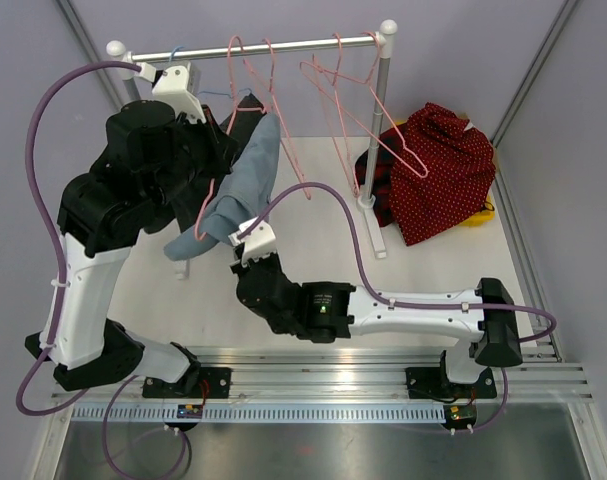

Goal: Remove the skirt from the hanger

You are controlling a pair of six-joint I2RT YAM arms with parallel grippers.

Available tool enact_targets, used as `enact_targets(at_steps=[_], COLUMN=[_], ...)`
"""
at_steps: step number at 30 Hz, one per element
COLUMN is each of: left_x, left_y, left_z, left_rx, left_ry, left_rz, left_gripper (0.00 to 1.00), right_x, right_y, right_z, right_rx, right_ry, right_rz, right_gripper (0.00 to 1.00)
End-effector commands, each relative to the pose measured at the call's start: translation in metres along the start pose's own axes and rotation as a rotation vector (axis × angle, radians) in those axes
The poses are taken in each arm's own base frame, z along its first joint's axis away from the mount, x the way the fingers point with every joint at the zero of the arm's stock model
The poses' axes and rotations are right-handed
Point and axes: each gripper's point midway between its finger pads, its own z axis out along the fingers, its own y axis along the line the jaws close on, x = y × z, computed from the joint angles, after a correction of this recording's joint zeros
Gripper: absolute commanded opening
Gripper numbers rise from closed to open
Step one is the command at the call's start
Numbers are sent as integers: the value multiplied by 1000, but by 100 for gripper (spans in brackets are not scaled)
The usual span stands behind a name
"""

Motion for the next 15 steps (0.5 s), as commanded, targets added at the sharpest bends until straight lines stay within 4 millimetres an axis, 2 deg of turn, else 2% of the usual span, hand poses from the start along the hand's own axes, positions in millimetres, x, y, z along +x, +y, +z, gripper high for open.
enact_targets(at_steps=[1,2,3,4,6,7,8,9,15], left_x=[-67,-68,-76,-78,-79,-80,-81,-80,-74], left_y=[-8,-6,-5,-4,-1,2,4,6,14], left_z=[-21,-17,-21,-20,-11,-9,-8,-6,-1], left_rx=[34,15,10,2,-23,-36,-42,-51,-90], left_ry=[-249,-251,-275,-279,-274,-276,-279,-276,-266], left_rz=[-29,-13,-14,-8,7,9,12,13,31], left_gripper=[0,0,0,0,0,0,0,0,0], right_x=[41,51,62,78,98,114,122,133,159], right_y=[-8,-2,-4,-8,-4,-12,-12,-16,-36], right_z=[-20,-27,-32,-36,-50,-56,-60,-70,-93], right_rx=[18,8,15,31,32,53,66,74,137], right_ry=[77,91,112,129,155,181,192,214,250], right_rz=[5,18,-2,-24,-2,-38,7,-23,-39], right_gripper=[0,0,0,0,0,0,0,0,0])
